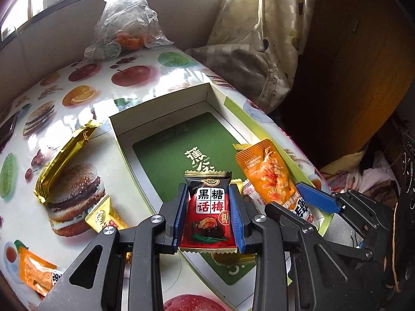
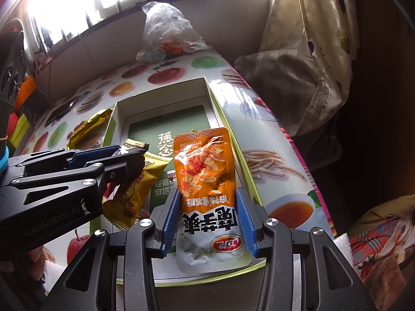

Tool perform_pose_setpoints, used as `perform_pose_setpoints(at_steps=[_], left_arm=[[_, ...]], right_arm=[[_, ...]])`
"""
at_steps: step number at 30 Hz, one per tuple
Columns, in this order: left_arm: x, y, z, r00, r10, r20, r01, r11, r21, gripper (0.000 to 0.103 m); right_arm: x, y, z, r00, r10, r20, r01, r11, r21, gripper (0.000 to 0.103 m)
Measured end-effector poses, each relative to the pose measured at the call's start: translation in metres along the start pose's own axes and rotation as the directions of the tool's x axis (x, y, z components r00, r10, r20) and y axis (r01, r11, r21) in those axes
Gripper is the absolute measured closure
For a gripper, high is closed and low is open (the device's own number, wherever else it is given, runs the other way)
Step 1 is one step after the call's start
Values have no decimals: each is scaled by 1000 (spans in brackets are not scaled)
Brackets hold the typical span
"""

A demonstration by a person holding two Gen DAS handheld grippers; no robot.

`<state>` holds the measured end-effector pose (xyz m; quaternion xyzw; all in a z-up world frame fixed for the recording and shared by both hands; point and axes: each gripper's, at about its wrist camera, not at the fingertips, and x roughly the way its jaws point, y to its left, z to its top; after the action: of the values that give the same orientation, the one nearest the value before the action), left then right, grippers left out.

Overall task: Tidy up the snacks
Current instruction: 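Carry the orange packet with the right tool into the box while the left tool carries the red candy, then open both tools to drop the packet and candy into the box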

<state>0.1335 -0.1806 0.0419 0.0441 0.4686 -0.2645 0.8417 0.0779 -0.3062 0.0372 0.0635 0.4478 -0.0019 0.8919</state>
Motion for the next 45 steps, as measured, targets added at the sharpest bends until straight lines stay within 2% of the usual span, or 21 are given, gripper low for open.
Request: perform_pose_setpoints(at_steps=[5,8,10,23,27,45], left_arm=[[6,3,2,1000,-3,-8,3,1000,-16,71],[9,5,4,1000,19,-7,-19,1000,-20,70],[11,8,4,1000,18,-13,-19,999,-33,63],[10,8,4,1000,-4,-10,4,999,-38,57],[4,9,4,1000,0,3,0,999,-46,48],[-49,21,-14,995,43,90,-36,997,-73,48]], right_arm=[[0,1,1,1000,-2,5,2,1000,-5,59],[2,2,2,1000,-1,4,1,1000,-17,58],[3,3,4,1000,-5,6,5,1000,-29,58],[6,8,6,1000,-18,24,19,998,-67,53],[4,9,6,999,-25,34,27,997,-66,49],[-22,21,2,997,-20,76,26,997,-74,46]])
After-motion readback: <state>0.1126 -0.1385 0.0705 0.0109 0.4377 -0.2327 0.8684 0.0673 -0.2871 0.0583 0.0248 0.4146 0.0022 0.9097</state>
